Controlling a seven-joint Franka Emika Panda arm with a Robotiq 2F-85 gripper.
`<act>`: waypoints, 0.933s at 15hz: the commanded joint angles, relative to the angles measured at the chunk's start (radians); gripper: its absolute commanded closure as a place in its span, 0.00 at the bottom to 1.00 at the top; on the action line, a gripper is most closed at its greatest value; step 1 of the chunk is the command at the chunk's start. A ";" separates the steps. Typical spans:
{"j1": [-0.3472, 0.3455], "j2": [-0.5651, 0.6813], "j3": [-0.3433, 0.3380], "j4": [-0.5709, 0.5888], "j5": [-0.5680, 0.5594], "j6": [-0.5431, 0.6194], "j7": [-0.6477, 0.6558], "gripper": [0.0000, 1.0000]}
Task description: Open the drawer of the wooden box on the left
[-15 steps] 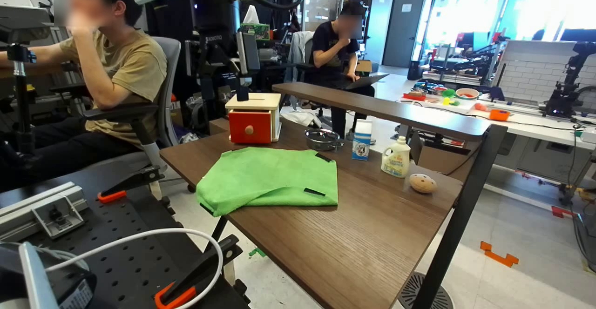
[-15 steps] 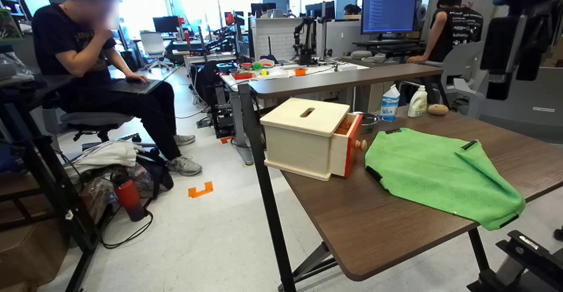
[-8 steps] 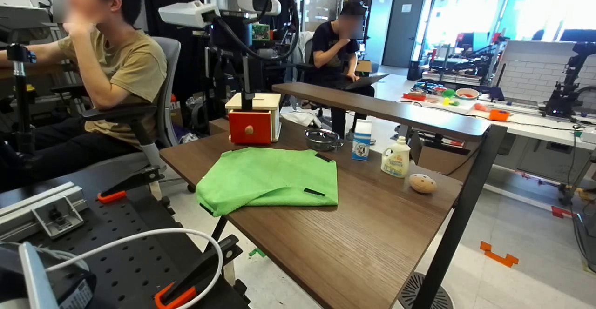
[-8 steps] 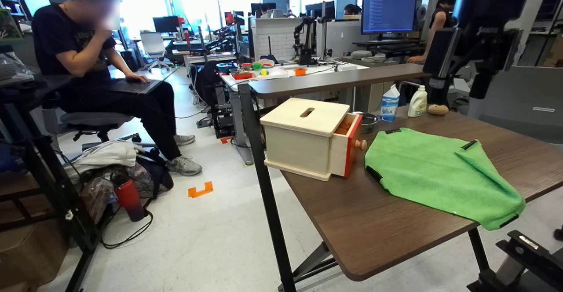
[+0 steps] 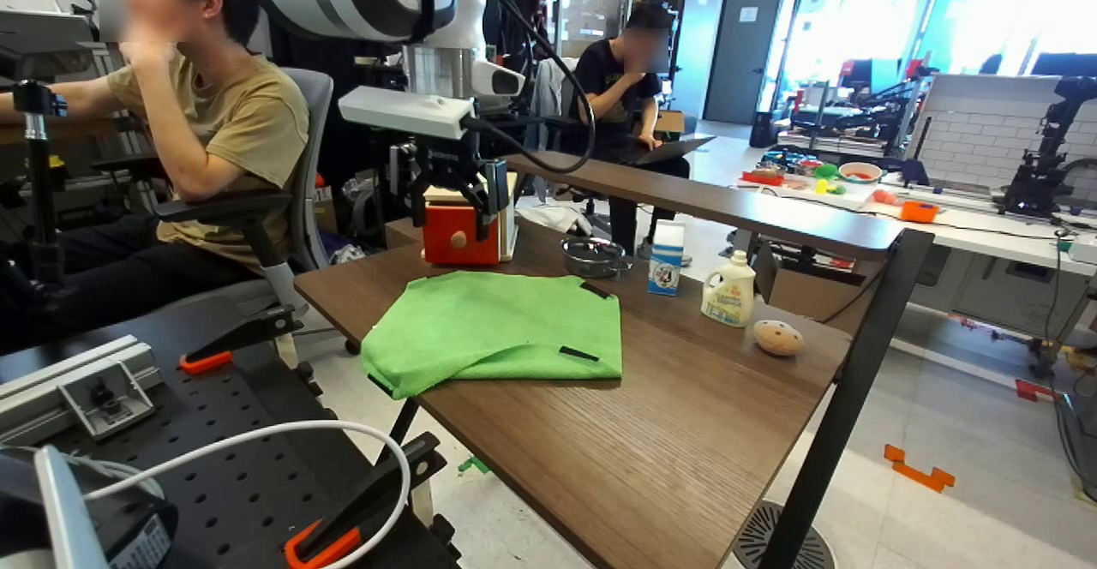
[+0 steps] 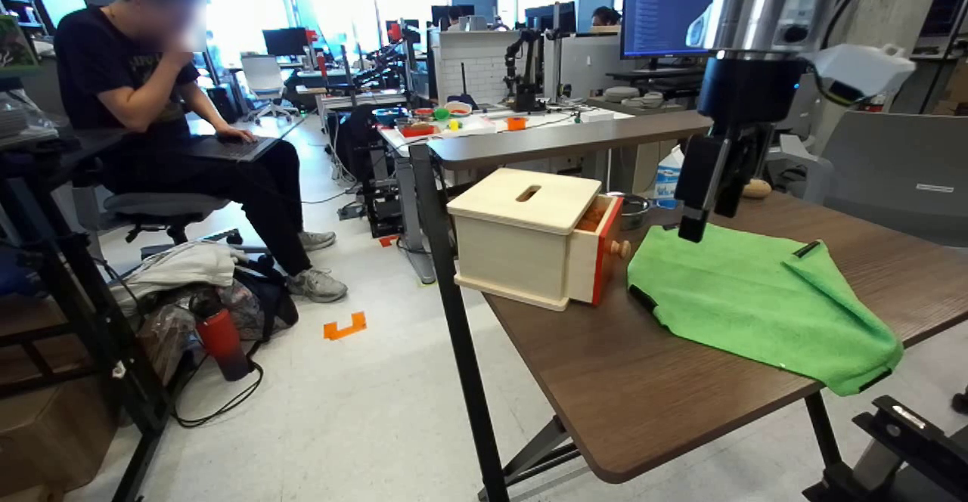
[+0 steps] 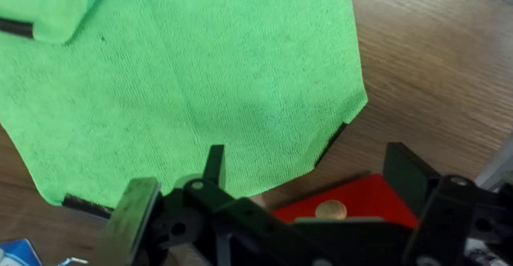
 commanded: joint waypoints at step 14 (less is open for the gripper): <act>-0.066 0.134 0.110 0.079 -0.002 0.206 -0.180 0.00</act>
